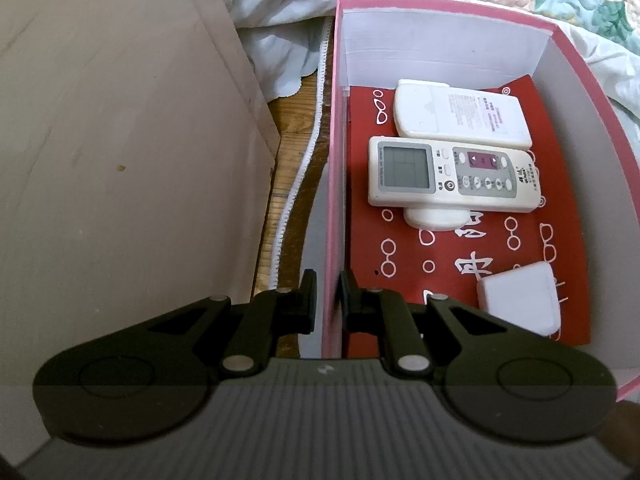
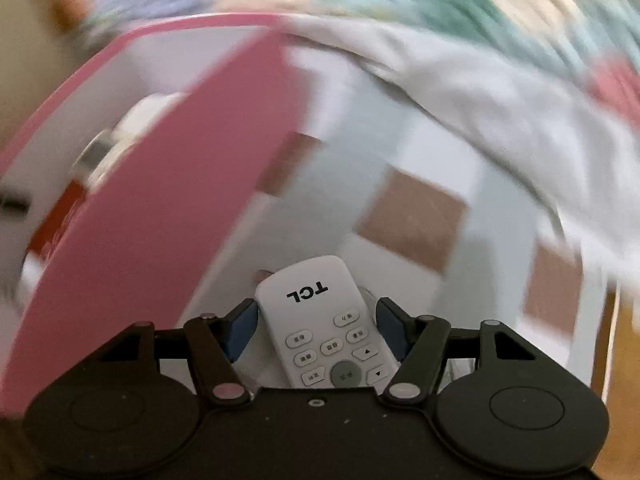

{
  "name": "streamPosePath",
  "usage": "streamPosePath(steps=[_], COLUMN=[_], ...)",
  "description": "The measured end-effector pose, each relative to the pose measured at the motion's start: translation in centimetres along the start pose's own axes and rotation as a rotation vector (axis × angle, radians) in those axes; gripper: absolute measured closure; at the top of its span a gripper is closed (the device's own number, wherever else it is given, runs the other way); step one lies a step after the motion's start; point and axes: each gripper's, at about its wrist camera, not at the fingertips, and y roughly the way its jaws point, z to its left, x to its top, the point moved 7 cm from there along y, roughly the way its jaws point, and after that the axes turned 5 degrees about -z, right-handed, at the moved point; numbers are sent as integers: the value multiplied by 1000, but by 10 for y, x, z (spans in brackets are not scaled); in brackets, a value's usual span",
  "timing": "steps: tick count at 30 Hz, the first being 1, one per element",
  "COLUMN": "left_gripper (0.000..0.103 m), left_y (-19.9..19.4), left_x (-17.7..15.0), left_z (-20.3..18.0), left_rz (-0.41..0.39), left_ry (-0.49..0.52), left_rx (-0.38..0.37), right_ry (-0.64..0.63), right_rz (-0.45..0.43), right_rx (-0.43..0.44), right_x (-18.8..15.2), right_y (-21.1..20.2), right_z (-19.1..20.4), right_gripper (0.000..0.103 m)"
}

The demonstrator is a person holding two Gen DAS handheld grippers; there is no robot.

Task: Organize rigid objects
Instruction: 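Grasp the white TCL remote from the sheet with the right tool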

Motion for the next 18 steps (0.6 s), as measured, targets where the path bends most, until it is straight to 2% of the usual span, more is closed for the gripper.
streamPosePath(steps=[4,7,10,13,18], left_gripper=[90,90,90,90,90], left_y=[0,1,1,1,3], left_x=[0,0,0,0,-2], left_z=[1,1,1,1,1], left_rz=[-1,0,2,3,7], left_ry=[2,1,-2,-1,-11], left_rx=[0,0,-1,0,-6], right_ry=[286,339,298,264,-35], right_rz=[62,86,106,169,243], right_rx=[36,86,146,181,97], right_x=[4,0,-4,-11,-30], right_y=[-1,0,-3,-1,-2], right_z=[-34,-44,-45,-39,-12], right_gripper=[32,32,32,29,28])
